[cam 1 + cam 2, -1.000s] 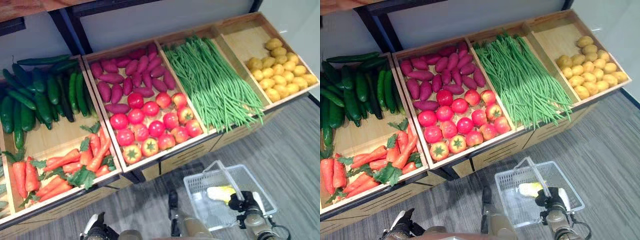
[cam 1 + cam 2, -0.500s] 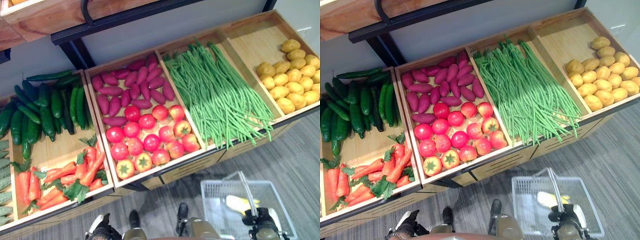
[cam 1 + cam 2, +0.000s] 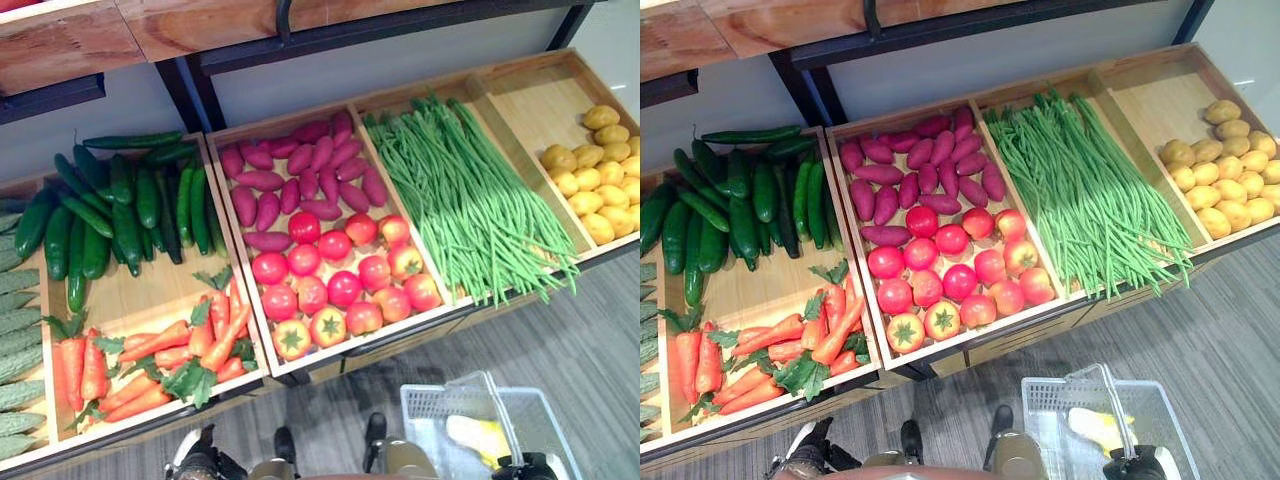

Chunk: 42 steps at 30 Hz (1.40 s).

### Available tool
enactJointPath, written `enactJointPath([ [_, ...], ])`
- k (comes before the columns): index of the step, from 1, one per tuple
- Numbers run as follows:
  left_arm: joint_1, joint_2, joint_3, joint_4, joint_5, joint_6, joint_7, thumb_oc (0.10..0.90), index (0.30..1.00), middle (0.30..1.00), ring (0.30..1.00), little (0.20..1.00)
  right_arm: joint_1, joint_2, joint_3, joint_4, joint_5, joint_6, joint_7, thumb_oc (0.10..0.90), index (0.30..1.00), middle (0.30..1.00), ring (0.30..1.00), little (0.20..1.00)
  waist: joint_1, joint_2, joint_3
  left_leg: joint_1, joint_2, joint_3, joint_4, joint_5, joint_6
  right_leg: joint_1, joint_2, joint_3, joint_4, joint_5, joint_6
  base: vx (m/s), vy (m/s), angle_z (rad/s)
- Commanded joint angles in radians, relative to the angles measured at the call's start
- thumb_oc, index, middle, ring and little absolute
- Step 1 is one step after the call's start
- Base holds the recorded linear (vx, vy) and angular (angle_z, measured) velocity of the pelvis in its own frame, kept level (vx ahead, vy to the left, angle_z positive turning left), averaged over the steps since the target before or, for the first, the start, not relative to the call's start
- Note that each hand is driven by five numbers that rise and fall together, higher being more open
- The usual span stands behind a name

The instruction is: Get the vegetables into the basket

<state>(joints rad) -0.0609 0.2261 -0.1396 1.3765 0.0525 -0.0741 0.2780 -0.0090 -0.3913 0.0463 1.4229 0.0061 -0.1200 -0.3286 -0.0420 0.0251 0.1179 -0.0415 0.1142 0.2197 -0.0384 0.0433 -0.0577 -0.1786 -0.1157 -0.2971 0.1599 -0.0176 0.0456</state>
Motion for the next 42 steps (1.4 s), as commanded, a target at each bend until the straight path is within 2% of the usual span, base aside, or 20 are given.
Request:
enactJointPath([
  [1, 0.001, 0.049, 0.116, 0.045, -0.120, -0.007, 0.072, 0.900, 1.000, 1.000, 1.000, 1.000, -0.032, -0.028, -0.012, 0.039, -0.010, -0.012, -0.063, 0.400, 0.300, 0.300, 0.300, 0.300, 0.011, -0.076, -0.025, 0.017, 0.023, -0.026, -0.049, 0.023, -0.056, 0.129, -0.083, 0.060, -0.247, 0.151, 0.122, 0.00, 0.000, 0.00],
  [4, 0.005, 0.075, 0.282, 0.067, -0.282, -0.021, 0.167, 0.900, 1.000, 1.000, 1.000, 1.000, -0.022, -0.014, -0.012, 0.049, -0.022, -0.005, -0.073, 0.400, 0.300, 0.300, 0.300, 0.300, 0.020, -0.080, -0.036, 0.024, 0.023, -0.031, -0.049, 0.023, -0.059, 0.141, -0.082, 0.056, -0.247, 0.146, 0.122, 0.02, -0.007, 0.03],
  [5, 0.014, 0.098, 0.385, 0.082, -0.380, -0.034, 0.202, 0.900, 1.000, 1.000, 1.000, 1.000, -0.014, -0.007, -0.015, 0.050, -0.023, -0.003, -0.077, 0.400, 0.300, 0.300, 0.300, 0.300, 0.025, -0.081, -0.043, 0.030, 0.024, -0.030, -0.049, 0.021, -0.062, 0.149, -0.081, 0.054, -0.247, 0.143, 0.123, 0.03, -0.007, 0.06],
  [6, 0.015, 0.099, 0.386, 0.082, -0.381, -0.034, 0.202, 0.900, 1.000, 1.000, 1.000, 1.000, -0.014, -0.007, -0.014, 0.049, -0.023, -0.003, -0.077, 0.400, 0.300, 0.300, 0.300, 0.300, 0.023, -0.081, -0.044, 0.029, 0.024, -0.030, -0.049, 0.021, -0.062, 0.149, -0.082, 0.053, -0.247, 0.143, 0.123, 0.02, -0.003, 0.04],
  [9, 0.033, 0.154, 0.516, 0.101, -0.521, -0.076, 0.245, 0.900, 1.000, 1.000, 1.000, 1.000, -0.001, -0.009, -0.012, 0.046, -0.022, -0.001, -0.074, 0.400, 0.300, 0.300, 0.300, 0.300, 0.028, -0.083, -0.055, 0.036, 0.026, -0.027, -0.049, 0.018, -0.066, 0.154, -0.082, 0.050, -0.247, 0.141, 0.125, 0.00, 0.000, 0.01],
  [16, 0.080, 0.232, 0.638, 0.178, -0.636, -0.099, 0.253, 0.900, 1.000, 1.000, 1.000, 1.000, -0.008, -0.015, 0.006, 0.052, -0.019, 0.005, -0.051, 0.400, 0.300, 0.300, 0.300, 0.300, 0.031, -0.083, -0.067, 0.043, 0.029, -0.020, -0.049, 0.018, -0.073, 0.158, -0.081, 0.047, -0.247, 0.140, 0.129, 0.00, 0.000, 0.00],
  [18, 0.091, 0.286, 0.696, 0.193, -0.662, -0.115, 0.290, 0.900, 1.000, 1.000, 1.000, 1.000, -0.008, -0.020, 0.009, 0.049, -0.020, 0.000, -0.045, 0.400, 0.300, 0.300, 0.300, 0.300, 0.035, -0.081, -0.071, 0.044, 0.031, -0.017, -0.049, 0.019, -0.075, 0.157, -0.080, 0.047, -0.247, 0.141, 0.131, 0.00, 0.000, 0.00],
  [19, 0.091, 0.287, 0.697, 0.194, -0.662, -0.115, 0.289, 0.900, 1.000, 1.000, 1.000, 1.000, -0.008, -0.019, 0.010, 0.050, -0.020, 0.000, -0.045, 0.400, 0.300, 0.300, 0.300, 0.300, 0.034, -0.082, -0.071, 0.043, 0.031, -0.017, -0.049, 0.019, -0.075, 0.157, -0.080, 0.047, -0.247, 0.141, 0.131, 0.00, 0.000, 0.00],
  [21, 0.093, 0.358, 0.732, 0.189, -0.657, -0.120, 0.317, 0.900, 1.000, 1.000, 1.000, 1.000, -0.010, -0.026, 0.013, 0.054, -0.022, -0.003, -0.044, 0.400, 0.300, 0.300, 0.300, 0.300, 0.037, -0.080, -0.071, 0.042, 0.033, -0.012, -0.049, 0.021, -0.078, 0.153, -0.079, 0.046, -0.247, 0.144, 0.133, 0.00, 0.000, 0.00],
  [23, 0.083, 0.408, 0.755, 0.149, -0.658, -0.163, 0.367, 0.900, 1.000, 1.000, 1.000, 1.000, -0.011, -0.029, 0.019, 0.052, -0.033, -0.010, -0.050, 0.400, 0.300, 0.300, 0.300, 0.300, 0.038, -0.077, -0.067, 0.040, 0.033, -0.010, -0.049, 0.022, -0.079, 0.148, -0.080, 0.051, -0.247, 0.148, 0.135, -0.04, 0.014, -0.01],
  [25, 0.094, 0.453, 0.760, 0.108, -0.631, -0.172, 0.384, 0.900, 1.000, 1.000, 1.000, 1.000, -0.010, -0.033, 0.021, 0.053, -0.039, -0.014, -0.053, 0.400, 0.300, 0.300, 0.300, 0.300, 0.041, -0.073, -0.063, 0.039, 0.032, -0.010, -0.049, 0.023, -0.080, 0.146, -0.080, 0.051, -0.247, 0.150, 0.137, -0.04, 0.017, -0.08],
  [26, 0.108, 0.517, 0.779, 0.050, -0.588, -0.195, 0.429, 0.900, 1.000, 1.000, 1.000, 1.000, -0.005, -0.038, 0.021, 0.054, -0.041, -0.022, -0.053, 0.400, 0.300, 0.300, 0.300, 0.300, 0.048, -0.069, -0.059, 0.035, 0.030, -0.015, -0.049, 0.026, -0.081, 0.146, -0.083, 0.046, -0.247, 0.152, 0.141, -0.04, 0.021, -0.14],
  [28, 0.109, 0.530, 0.769, 0.013, -0.554, -0.197, 0.440, 0.900, 1.000, 1.000, 1.000, 1.000, -0.005, -0.036, 0.022, 0.055, -0.042, -0.025, -0.055, 0.400, 0.300, 0.300, 0.300, 0.300, 0.048, -0.069, -0.057, 0.034, 0.029, -0.017, -0.049, 0.026, -0.081, 0.146, -0.084, 0.042, -0.247, 0.152, 0.142, -0.01, 0.007, -0.06],
  [31, 0.142, 0.567, 0.729, -0.238, -0.374, -0.201, 0.522, 0.900, 1.000, 1.000, 1.000, 1.000, 0.001, -0.025, 0.016, 0.048, -0.052, -0.030, -0.057, 0.400, 0.300, 0.300, 0.300, 0.300, 0.057, -0.068, -0.049, 0.034, 0.027, -0.022, -0.049, 0.020, -0.081, 0.148, -0.086, 0.039, -0.247, 0.153, 0.148, -0.01, -0.001, 0.00],
  [34, 0.193, 0.551, 0.712, -0.524, -0.184, -0.179, 0.586, 0.900, 1.000, 1.000, 1.000, 1.000, 0.008, -0.019, -0.002, 0.035, -0.062, -0.038, -0.065, 0.400, 0.300, 0.300, 0.300, 0.300, 0.064, -0.075, -0.048, 0.028, 0.025, -0.031, -0.049, 0.026, -0.079, 0.146, -0.089, 0.032, -0.247, 0.155, 0.148, 0.00, 0.000, 0.00],
  [36, 0.213, 0.506, 0.707, -0.701, -0.085, -0.165, 0.602, 0.900, 1.000, 1.000, 1.000, 1.000, 0.015, -0.017, -0.021, 0.030, -0.070, -0.040, -0.069, 0.400, 0.300, 0.300, 0.300, 0.300, 0.068, -0.080, -0.046, 0.025, 0.024, -0.041, -0.049, 0.025, -0.079, 0.149, -0.092, 0.025, -0.247, 0.153, 0.148, -0.01, -0.006, 0.05],
  [38, 0.223, 0.453, 0.718, -0.807, -0.026, -0.148, 0.612, 0.900, 1.000, 1.000, 1.000, 1.000, 0.017, -0.025, -0.040, 0.029, -0.076, -0.035, -0.073, 0.400, 0.300, 0.300, 0.300, 0.300, 0.072, -0.081, -0.046, 0.020, 0.023, -0.050, -0.049, 0.024, -0.077, 0.153, -0.096, 0.018, -0.247, 0.149, 0.148, 0.00, -0.004, 0.12],
  [42, 0.238, 0.438, 0.670, -0.944, 0.099, -0.128, 0.531, 0.900, 1.000, 1.000, 1.000, 1.000, 0.011, -0.039, -0.046, 0.011, -0.083, -0.032, -0.071, 0.400, 0.300, 0.300, 0.300, 0.300, 0.071, -0.077, -0.040, 0.015, 0.020, -0.058, -0.049, 0.026, -0.075, 0.156, -0.100, 0.008, -0.247, 0.149, 0.147, -0.01, 0.008, 0.08],
])
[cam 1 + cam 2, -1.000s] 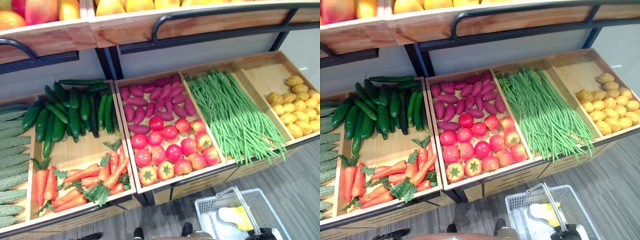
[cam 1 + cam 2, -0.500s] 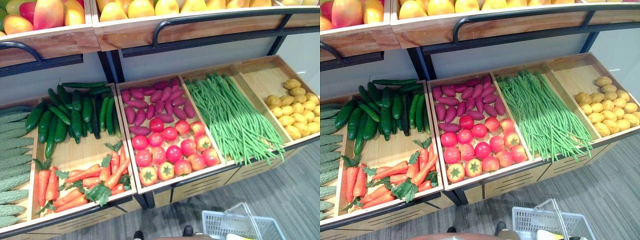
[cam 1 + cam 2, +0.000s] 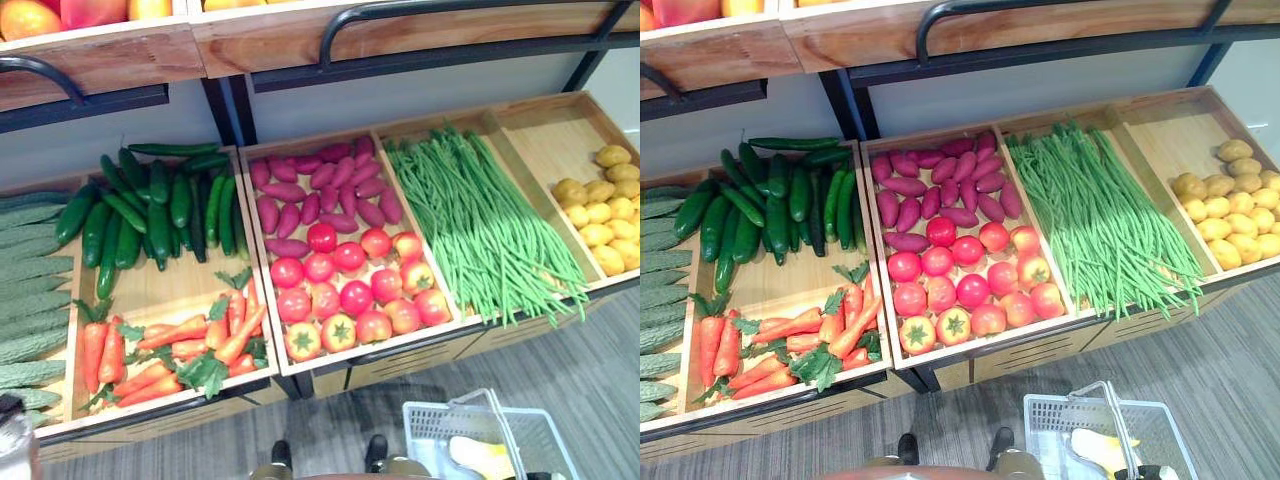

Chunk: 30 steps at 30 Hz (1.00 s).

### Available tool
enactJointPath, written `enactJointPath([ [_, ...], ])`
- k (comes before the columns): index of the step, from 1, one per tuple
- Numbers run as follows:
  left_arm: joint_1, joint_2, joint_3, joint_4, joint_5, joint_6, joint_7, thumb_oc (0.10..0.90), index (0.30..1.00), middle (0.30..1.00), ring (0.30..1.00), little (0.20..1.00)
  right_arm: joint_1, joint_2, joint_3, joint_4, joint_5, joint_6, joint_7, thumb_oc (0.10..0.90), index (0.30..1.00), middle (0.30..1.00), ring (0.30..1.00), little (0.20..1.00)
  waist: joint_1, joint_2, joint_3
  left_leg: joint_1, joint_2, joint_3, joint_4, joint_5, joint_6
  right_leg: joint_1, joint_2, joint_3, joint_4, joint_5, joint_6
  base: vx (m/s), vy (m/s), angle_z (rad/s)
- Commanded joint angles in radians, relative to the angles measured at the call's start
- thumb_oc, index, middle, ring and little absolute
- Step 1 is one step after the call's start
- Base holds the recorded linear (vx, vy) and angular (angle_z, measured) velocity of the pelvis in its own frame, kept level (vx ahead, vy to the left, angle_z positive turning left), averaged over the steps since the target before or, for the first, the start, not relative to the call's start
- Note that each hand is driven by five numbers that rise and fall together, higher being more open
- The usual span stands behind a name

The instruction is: Get the vegetables into the basket

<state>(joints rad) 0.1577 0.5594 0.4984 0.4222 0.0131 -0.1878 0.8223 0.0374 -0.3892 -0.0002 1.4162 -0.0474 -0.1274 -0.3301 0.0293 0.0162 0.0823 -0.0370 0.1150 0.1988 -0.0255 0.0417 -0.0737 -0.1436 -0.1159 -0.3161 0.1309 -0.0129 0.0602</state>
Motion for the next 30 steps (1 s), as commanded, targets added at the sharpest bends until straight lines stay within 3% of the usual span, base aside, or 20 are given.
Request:
enactJointPath([
  [1, 0.028, 0.110, 0.011, -0.023, 0.164, -0.021, -0.049, 0.900, 1.000, 1.000, 1.000, 1.000, -0.040, -0.046, 0.001, 0.014, -0.032, -0.022, -0.067, 0.400, 0.300, 0.300, 0.300, 0.300, -0.001, -0.066, -0.002, 0.009, 0.019, -0.040, -0.062, 0.028, -0.058, 0.122, -0.100, 0.028, -0.218, 0.145, 0.133, -0.02, 0.019, 0.10],
  [8, 0.040, 0.201, -0.102, -0.085, 0.146, -0.093, -0.278, 0.900, 1.000, 1.000, 1.000, 1.000, -0.074, -0.085, 0.009, -0.019, -0.036, -0.018, -0.042, 0.400, 0.300, 0.300, 0.300, 0.300, -0.007, -0.053, 0.005, 0.010, 0.019, -0.037, -0.062, 0.031, -0.056, 0.121, -0.103, 0.032, -0.218, 0.151, 0.133, -0.01, 0.013, 0.03],
  [11, 0.040, 0.278, -0.141, -0.063, 0.116, -0.124, -0.376, 0.900, 1.000, 1.000, 1.000, 1.000, -0.076, -0.099, 0.013, -0.036, -0.033, -0.028, -0.016, 0.400, 0.300, 0.300, 0.300, 0.300, -0.017, -0.046, 0.006, 0.011, 0.019, -0.034, -0.062, 0.031, -0.058, 0.123, -0.105, 0.035, -0.218, 0.152, 0.134, 0.00, 0.000, 0.00],
  [19, 0.047, 0.384, -0.216, -0.043, 0.019, -0.143, -0.571, 0.900, 1.000, 1.000, 1.000, 1.000, -0.070, -0.113, 0.020, -0.061, -0.035, -0.042, 0.023, 0.400, 0.300, 0.300, 0.300, 0.300, -0.029, -0.039, 0.009, 0.016, 0.019, -0.027, -0.062, 0.033, -0.057, 0.125, -0.106, 0.043, -0.218, 0.155, 0.134, 0.00, 0.000, 0.00],
  [30, 0.073, 0.545, -0.302, -0.139, 0.001, -0.159, -0.732, 0.900, 1.000, 1.000, 1.000, 1.000, -0.076, -0.118, 0.026, -0.081, -0.033, -0.054, 0.049, 0.400, 0.300, 0.300, 0.300, 0.300, -0.042, -0.034, 0.009, 0.015, 0.021, -0.018, -0.062, 0.035, -0.058, 0.116, -0.108, 0.054, -0.218, 0.161, 0.137, 0.00, 0.005, -0.02],
])
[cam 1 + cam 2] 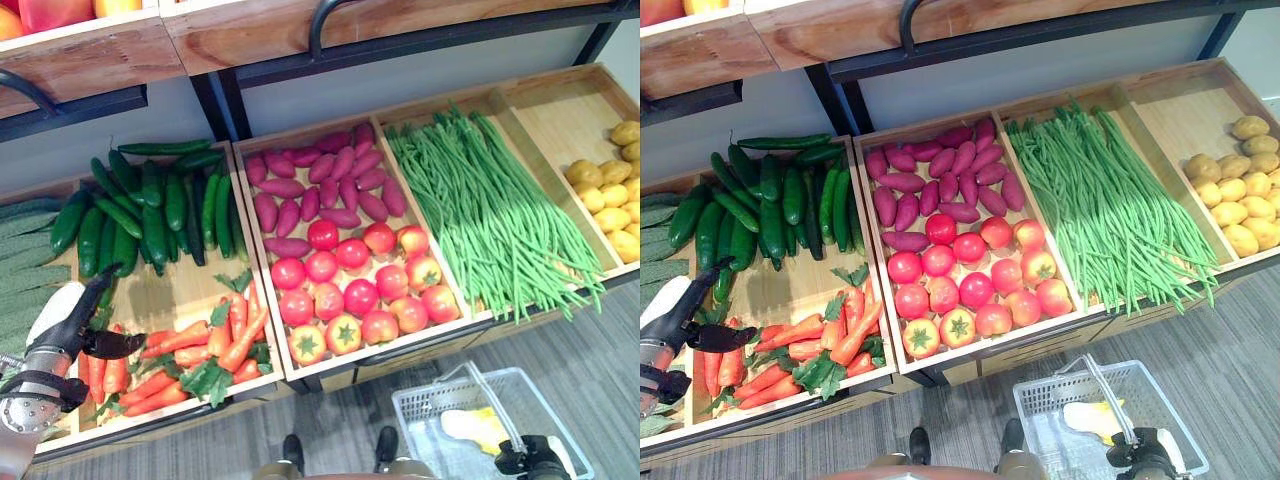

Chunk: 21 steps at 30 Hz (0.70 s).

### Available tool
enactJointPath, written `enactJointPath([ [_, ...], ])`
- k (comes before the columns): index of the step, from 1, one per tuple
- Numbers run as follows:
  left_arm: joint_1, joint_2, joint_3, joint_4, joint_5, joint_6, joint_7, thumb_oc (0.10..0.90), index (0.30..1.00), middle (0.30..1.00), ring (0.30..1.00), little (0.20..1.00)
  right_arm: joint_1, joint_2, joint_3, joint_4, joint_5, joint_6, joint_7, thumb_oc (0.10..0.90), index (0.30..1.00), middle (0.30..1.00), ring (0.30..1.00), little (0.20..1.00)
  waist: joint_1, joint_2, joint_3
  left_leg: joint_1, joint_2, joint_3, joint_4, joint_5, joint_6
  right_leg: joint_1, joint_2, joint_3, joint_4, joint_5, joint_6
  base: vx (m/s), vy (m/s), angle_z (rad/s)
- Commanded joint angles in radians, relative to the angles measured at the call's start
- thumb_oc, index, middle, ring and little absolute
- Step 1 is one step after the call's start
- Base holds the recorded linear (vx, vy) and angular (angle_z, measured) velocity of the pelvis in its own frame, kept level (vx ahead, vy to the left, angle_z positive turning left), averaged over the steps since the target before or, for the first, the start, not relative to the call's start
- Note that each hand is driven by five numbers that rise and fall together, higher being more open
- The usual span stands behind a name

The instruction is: Get the vegetables into the basket

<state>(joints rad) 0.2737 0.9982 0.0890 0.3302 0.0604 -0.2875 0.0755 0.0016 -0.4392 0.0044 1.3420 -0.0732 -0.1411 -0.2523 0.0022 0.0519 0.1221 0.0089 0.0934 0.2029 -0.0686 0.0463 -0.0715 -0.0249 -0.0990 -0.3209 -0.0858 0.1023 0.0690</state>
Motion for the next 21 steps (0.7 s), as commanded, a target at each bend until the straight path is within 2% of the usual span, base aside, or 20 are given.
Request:
enactJointPath([
  [1, -0.051, 0.124, 0.089, -0.079, -0.045, -0.060, 0.000, 0.900, 1.000, 1.000, 1.000, 1.000, -0.045, -0.066, 0.023, 0.002, -0.006, -0.035, -0.025, 0.400, 0.300, 0.300, 0.300, 0.300, -0.016, -0.070, -0.026, -0.034, 0.042, -0.024, -0.019, 0.032, -0.060, -0.004, -0.125, 0.059, -0.001, 0.046, 0.128, 0.00, 0.000, 0.00],
  [12, -0.174, 0.158, -0.041, -0.085, 0.051, -0.049, 0.016, 0.900, 1.000, 1.000, 1.000, 1.000, -0.060, -0.063, 0.053, -0.015, -0.012, -0.030, -0.028, 0.400, 0.300, 0.300, 0.300, 0.300, -0.022, -0.086, 0.006, -0.063, 0.035, -0.034, -0.019, 0.039, -0.056, -0.031, -0.129, 0.063, -0.001, 0.059, 0.131, 0.00, 0.004, 0.01],
  [21, -0.205, 0.208, -0.103, -0.113, 0.077, -0.057, -0.017, 0.900, 1.000, 1.000, 1.000, 1.000, -0.075, -0.068, 0.062, -0.006, -0.016, -0.027, -0.032, 0.400, 0.300, 0.300, 0.300, 0.300, -0.023, -0.091, 0.011, -0.063, 0.037, -0.037, -0.019, 0.040, -0.057, -0.029, -0.126, 0.062, -0.001, 0.058, 0.131, 0.00, 0.000, 0.00],
])
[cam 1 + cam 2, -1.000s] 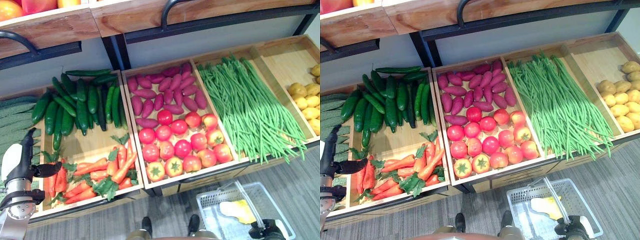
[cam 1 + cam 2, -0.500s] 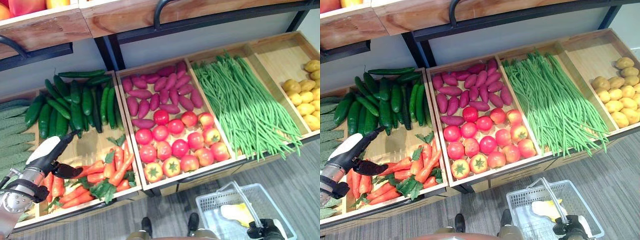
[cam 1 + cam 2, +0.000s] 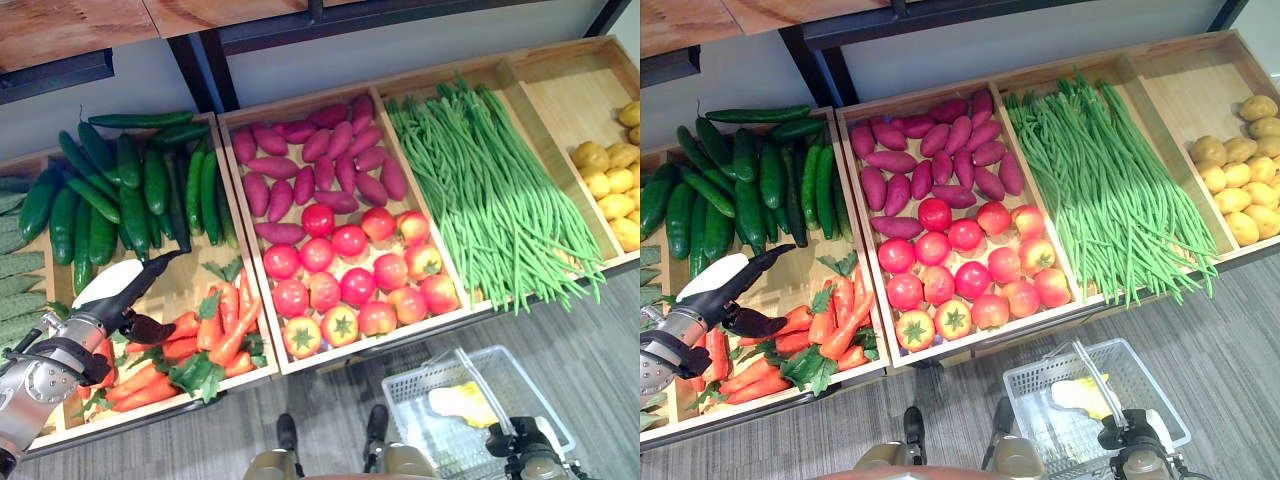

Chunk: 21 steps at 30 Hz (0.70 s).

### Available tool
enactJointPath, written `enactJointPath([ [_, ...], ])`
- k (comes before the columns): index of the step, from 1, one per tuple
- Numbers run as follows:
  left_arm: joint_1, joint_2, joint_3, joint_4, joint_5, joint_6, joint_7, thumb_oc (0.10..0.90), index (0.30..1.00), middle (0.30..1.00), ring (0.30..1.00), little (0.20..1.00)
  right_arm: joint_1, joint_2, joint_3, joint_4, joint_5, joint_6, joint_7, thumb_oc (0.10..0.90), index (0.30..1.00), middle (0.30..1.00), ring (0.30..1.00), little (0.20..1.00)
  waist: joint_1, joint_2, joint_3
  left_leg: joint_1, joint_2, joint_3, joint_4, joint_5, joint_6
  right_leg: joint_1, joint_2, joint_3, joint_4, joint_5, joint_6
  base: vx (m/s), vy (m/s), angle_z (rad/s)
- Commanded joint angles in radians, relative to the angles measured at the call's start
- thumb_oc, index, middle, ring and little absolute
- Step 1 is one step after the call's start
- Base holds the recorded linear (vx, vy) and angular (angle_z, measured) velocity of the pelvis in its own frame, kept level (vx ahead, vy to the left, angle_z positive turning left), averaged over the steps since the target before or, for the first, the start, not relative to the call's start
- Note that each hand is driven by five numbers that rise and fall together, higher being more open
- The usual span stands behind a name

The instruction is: Get the vegetables into the basket

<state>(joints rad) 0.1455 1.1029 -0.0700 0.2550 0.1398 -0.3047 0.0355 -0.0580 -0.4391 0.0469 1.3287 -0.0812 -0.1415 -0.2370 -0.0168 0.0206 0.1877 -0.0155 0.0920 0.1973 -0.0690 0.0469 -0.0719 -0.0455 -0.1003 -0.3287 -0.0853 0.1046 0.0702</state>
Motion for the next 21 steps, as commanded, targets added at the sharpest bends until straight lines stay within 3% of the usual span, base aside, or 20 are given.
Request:
enactJointPath([
  [1, -0.077, 0.122, 0.043, -0.053, -0.002, -0.042, 0.008, 0.900, 1.000, 1.000, 1.000, 1.000, -0.022, -0.068, 0.022, 0.009, -0.007, -0.025, -0.047, 0.400, 0.300, 0.300, 0.300, 0.300, -0.005, -0.060, -0.057, -0.034, 0.039, -0.030, -0.018, 0.038, -0.056, -0.005, -0.124, 0.071, -0.002, 0.056, 0.129, 0.00, 0.000, 0.00],
  [8, -0.059, 0.167, 0.031, -0.131, -0.018, -0.050, -0.027, 0.900, 1.000, 1.000, 1.000, 1.000, -0.032, -0.061, 0.026, 0.014, -0.007, -0.019, -0.044, 0.400, 0.300, 0.300, 0.300, 0.300, -0.001, -0.061, -0.057, -0.014, 0.044, -0.025, -0.018, 0.037, -0.059, 0.009, -0.120, 0.072, -0.002, 0.053, 0.126, 0.00, 0.000, 0.00],
  [21, -0.086, 0.132, 0.007, -0.050, 0.028, -0.031, -0.027, 0.900, 1.000, 1.000, 1.000, 1.000, -0.019, -0.070, 0.034, 0.017, -0.017, -0.015, -0.032, 0.400, 0.300, 0.300, 0.300, 0.300, -0.006, -0.069, -0.058, -0.013, 0.063, 0.000, -0.018, 0.042, -0.065, -0.011, -0.101, 0.092, -0.002, 0.055, 0.122, -0.01, -0.009, -0.05],
])
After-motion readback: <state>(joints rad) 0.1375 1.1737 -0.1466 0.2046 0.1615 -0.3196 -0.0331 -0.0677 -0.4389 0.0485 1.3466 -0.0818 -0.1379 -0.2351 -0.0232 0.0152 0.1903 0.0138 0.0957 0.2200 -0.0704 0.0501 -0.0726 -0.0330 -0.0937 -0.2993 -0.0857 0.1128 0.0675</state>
